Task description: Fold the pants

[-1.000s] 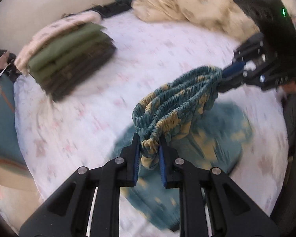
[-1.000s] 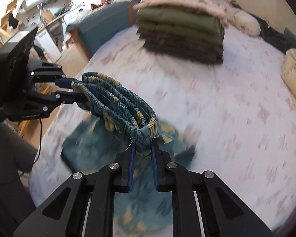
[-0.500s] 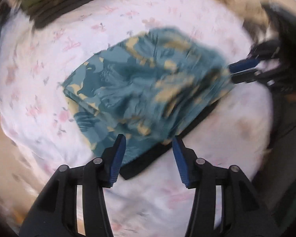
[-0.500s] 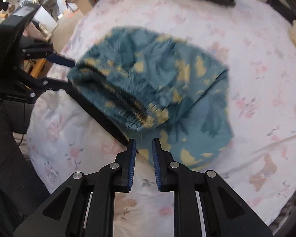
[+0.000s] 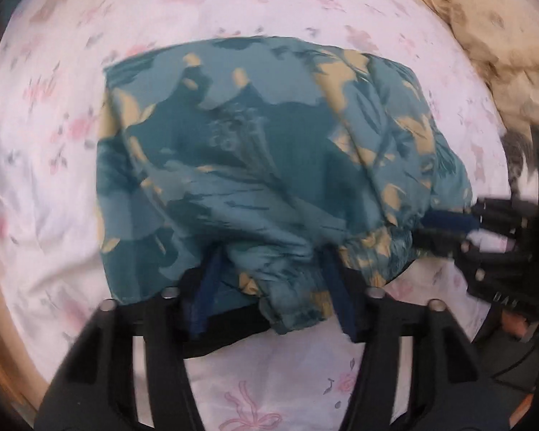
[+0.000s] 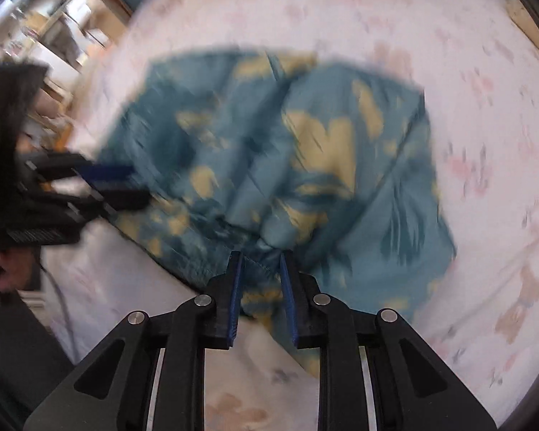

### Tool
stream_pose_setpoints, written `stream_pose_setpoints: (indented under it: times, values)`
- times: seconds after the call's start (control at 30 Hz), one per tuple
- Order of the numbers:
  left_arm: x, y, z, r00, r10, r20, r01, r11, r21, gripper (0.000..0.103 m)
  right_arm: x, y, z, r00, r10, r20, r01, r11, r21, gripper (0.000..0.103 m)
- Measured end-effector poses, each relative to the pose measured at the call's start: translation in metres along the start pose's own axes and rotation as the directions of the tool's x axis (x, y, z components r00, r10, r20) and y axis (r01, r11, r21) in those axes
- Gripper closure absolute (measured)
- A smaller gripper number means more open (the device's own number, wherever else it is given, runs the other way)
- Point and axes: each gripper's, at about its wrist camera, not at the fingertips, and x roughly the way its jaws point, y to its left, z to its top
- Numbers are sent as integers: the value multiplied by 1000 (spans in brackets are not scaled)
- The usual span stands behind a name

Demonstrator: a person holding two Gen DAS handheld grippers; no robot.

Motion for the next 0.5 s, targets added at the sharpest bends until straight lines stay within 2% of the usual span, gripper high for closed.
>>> stream_pose_setpoints:
  times: [0.1,0.17,0.23,0.27,0.3,0.33,0.4,0.5]
  values:
    - [-13,7,3,1000,4,16,-3,1000,-26,51,-16,-6,5,999,37,4,-37,999,34,74]
    - [-35,12,10,994,17,112,-12,999,-48,51,-38,-17,11,995,38,88,-44,996,75,74]
    - [-55,21,16,976,25,215,-5,996,-92,51,-54,-33,17,985,6,173,-32,988,149,71]
    - [-55,31,24,972,29,232,-1,993,-117,51,-57,-46,21,981,-1,196,-40,978,205,64]
    - [-56,45,31,969,39,245,5,984,-178,50,-57,-63,26,977,-4,214,-57,958,280,44]
    - [-55,53,35,968,48,244,7,975,-220,50,-55,-79,30,974,4,228,-87,931,354,36]
    - [-47,72,43,968,89,233,-12,949,-314,50,-47,-105,38,973,28,230,-127,893,432,36]
    - [-34,87,57,967,116,226,-22,926,-378,52,-36,-123,48,973,13,229,-121,878,464,39]
